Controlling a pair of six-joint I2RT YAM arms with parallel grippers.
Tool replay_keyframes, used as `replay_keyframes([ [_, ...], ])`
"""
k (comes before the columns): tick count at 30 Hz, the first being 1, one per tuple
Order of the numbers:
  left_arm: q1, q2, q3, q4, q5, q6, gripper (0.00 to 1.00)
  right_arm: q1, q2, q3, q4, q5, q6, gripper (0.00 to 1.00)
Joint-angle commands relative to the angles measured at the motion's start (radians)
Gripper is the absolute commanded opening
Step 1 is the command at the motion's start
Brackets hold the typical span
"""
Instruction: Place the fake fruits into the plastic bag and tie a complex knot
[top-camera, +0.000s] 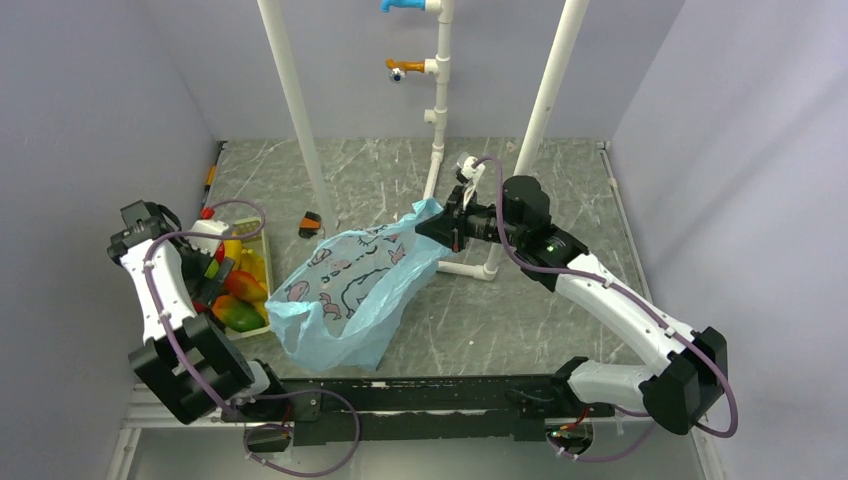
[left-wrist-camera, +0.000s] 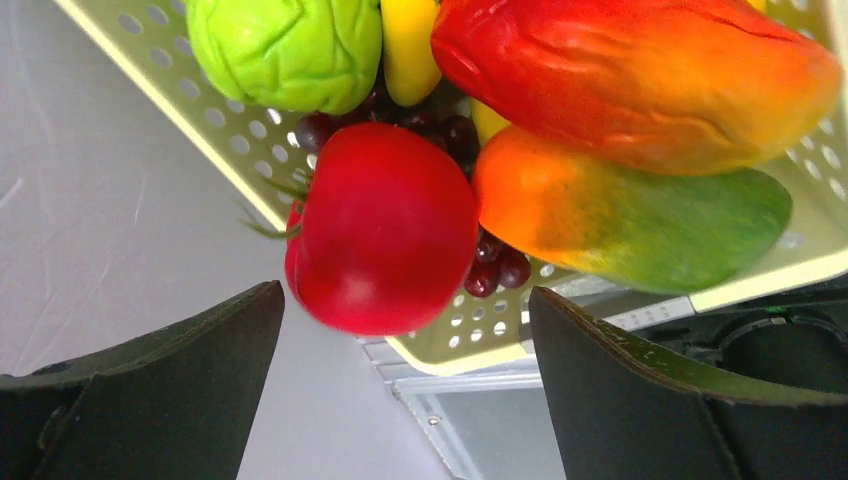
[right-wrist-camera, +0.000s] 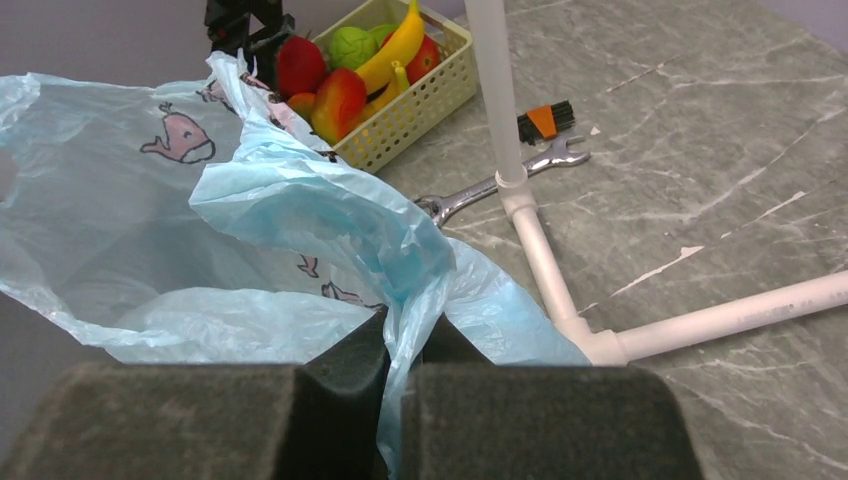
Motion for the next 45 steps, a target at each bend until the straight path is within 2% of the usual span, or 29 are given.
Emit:
replay_keyframes([
  [1, 0.004, 0.053, -0.023, 0.111, -0.015, -0.027, 0.99, -0.014, 0.007, 0.026, 0.059, -0.049, -0.06, 0.0],
  [4, 0.005, 0.107, -0.033, 0.137, -0.034, -0.044, 0.99, -0.019, 0.018, 0.024, 0.056, -0.049, -0.062, 0.0],
  [9, 0.003, 0.133, -0.045, 0.173, -0.036, -0.032, 0.87, -0.024, 0.019, -0.019, 0.07, -0.036, -0.078, 0.0],
  [11, 0.005, 0.137, -0.035, 0.155, -0.023, -0.035, 0.76, -0.026, 0.015, -0.041, 0.08, -0.046, -0.087, 0.0],
  [14, 0.004, 0.128, -0.004, 0.114, 0.011, -0.048, 0.52, -0.028, 0.017, -0.074, 0.111, -0.043, -0.096, 0.0],
  [17, 0.004, 0.094, 0.097, 0.035, 0.077, -0.077, 0.3, -0.03, 0.018, -0.083, 0.123, -0.043, -0.097, 0.0],
  [19, 0.001, 0.074, 0.249, -0.068, 0.184, -0.098, 0.25, -0.029, 0.012, -0.083, 0.129, -0.049, -0.089, 0.0],
  [22, -0.036, 0.021, 0.479, -0.233, 0.461, -0.083, 0.25, -0.03, 0.007, -0.078, 0.134, -0.061, -0.072, 0.0],
  [25, -0.143, -0.033, 0.667, -0.363, 0.738, -0.055, 0.28, -0.029, 0.008, -0.077, 0.139, -0.07, -0.061, 0.0],
  [27, -0.264, -0.069, 0.723, -0.368, 0.857, -0.101, 0.29, -0.03, 0.008, -0.079, 0.146, -0.073, -0.06, 0.0],
  [30, -0.499, -0.141, 0.663, -0.158, 0.905, -0.303, 0.3, -0.03, 0.005, -0.085, 0.163, -0.088, -0.06, 0.0],
  [32, -0.653, -0.166, 0.593, -0.054, 0.889, -0.378, 0.29, -0.03, 0.005, -0.083, 0.165, -0.096, -0.06, 0.0],
  [35, -0.885, -0.155, 0.498, -0.067, 0.835, -0.335, 0.26, -0.029, -0.002, -0.089, 0.181, -0.097, -0.053, 0.0],
  [38, -1.043, -0.185, 0.311, -0.012, 0.718, -0.309, 0.25, -0.03, -0.002, -0.111, 0.237, -0.134, -0.048, 0.0],
  [40, -1.102, -0.198, 0.202, 0.071, 0.597, -0.322, 0.23, -0.03, -0.001, -0.126, 0.27, -0.166, -0.048, 0.0],
  [45, -1.126, -0.238, 0.023, 0.214, 0.447, -0.346, 0.24, -0.03, -0.025, -0.18, 0.353, -0.197, -0.078, 0.0],
])
